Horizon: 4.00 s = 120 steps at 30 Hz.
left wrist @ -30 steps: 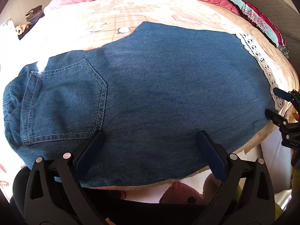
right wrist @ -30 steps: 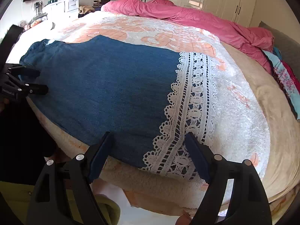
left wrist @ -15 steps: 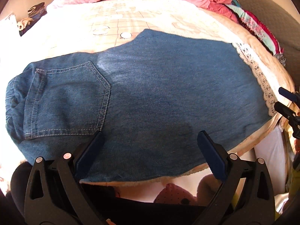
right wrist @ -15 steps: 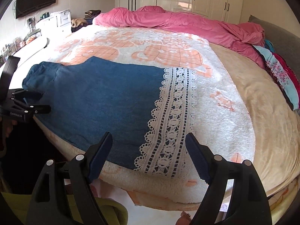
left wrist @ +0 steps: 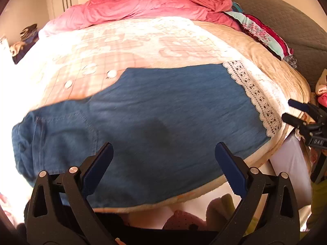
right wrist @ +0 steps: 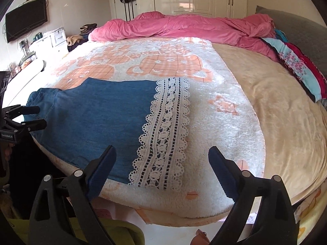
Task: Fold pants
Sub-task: 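Grasp the lace-trimmed leg end with the right gripper, then lift the lace leg end with the right gripper and fold it over the pocket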
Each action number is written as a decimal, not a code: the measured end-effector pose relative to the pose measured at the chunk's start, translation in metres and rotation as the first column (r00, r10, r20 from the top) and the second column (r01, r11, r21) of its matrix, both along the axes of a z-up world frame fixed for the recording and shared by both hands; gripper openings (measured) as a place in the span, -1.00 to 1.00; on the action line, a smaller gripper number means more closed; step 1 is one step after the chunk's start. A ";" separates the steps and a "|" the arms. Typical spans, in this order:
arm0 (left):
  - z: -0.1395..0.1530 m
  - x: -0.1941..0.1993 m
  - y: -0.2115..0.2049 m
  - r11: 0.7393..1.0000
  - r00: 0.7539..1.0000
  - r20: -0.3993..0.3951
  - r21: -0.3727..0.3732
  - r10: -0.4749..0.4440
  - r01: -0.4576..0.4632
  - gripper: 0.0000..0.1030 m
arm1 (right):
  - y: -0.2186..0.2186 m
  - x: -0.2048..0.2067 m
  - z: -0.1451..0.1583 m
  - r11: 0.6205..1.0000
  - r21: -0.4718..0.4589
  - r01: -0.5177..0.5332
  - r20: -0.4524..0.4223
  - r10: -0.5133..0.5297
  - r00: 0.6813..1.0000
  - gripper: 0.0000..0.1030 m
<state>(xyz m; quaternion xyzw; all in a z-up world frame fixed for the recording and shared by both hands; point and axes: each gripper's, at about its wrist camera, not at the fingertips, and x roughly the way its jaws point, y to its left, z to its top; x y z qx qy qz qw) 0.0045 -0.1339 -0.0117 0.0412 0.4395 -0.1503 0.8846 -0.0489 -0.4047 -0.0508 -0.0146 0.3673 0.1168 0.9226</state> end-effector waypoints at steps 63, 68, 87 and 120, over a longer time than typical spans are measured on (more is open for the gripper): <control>-0.048 0.192 -0.170 0.838 0.851 -0.119 -0.287 -0.511 0.463 -0.68 | 0.007 0.020 -0.030 0.965 0.237 -0.115 -0.071 0.136 0.988 -0.49; -0.034 0.191 -0.144 0.810 0.868 -0.084 -0.410 -0.490 0.418 -0.86 | 0.015 0.019 -0.013 0.955 0.247 -0.164 -0.014 0.173 0.985 -0.51; 0.006 0.166 0.082 0.848 0.998 -0.034 -0.528 -0.062 0.035 -0.84 | 0.201 0.048 0.012 0.854 0.057 -0.518 0.015 0.518 0.855 -0.52; -0.039 0.131 0.139 0.836 0.977 -0.186 -0.516 0.104 -0.187 -0.75 | 0.270 0.011 -0.035 0.767 -0.174 -0.618 -0.003 0.627 0.779 -0.73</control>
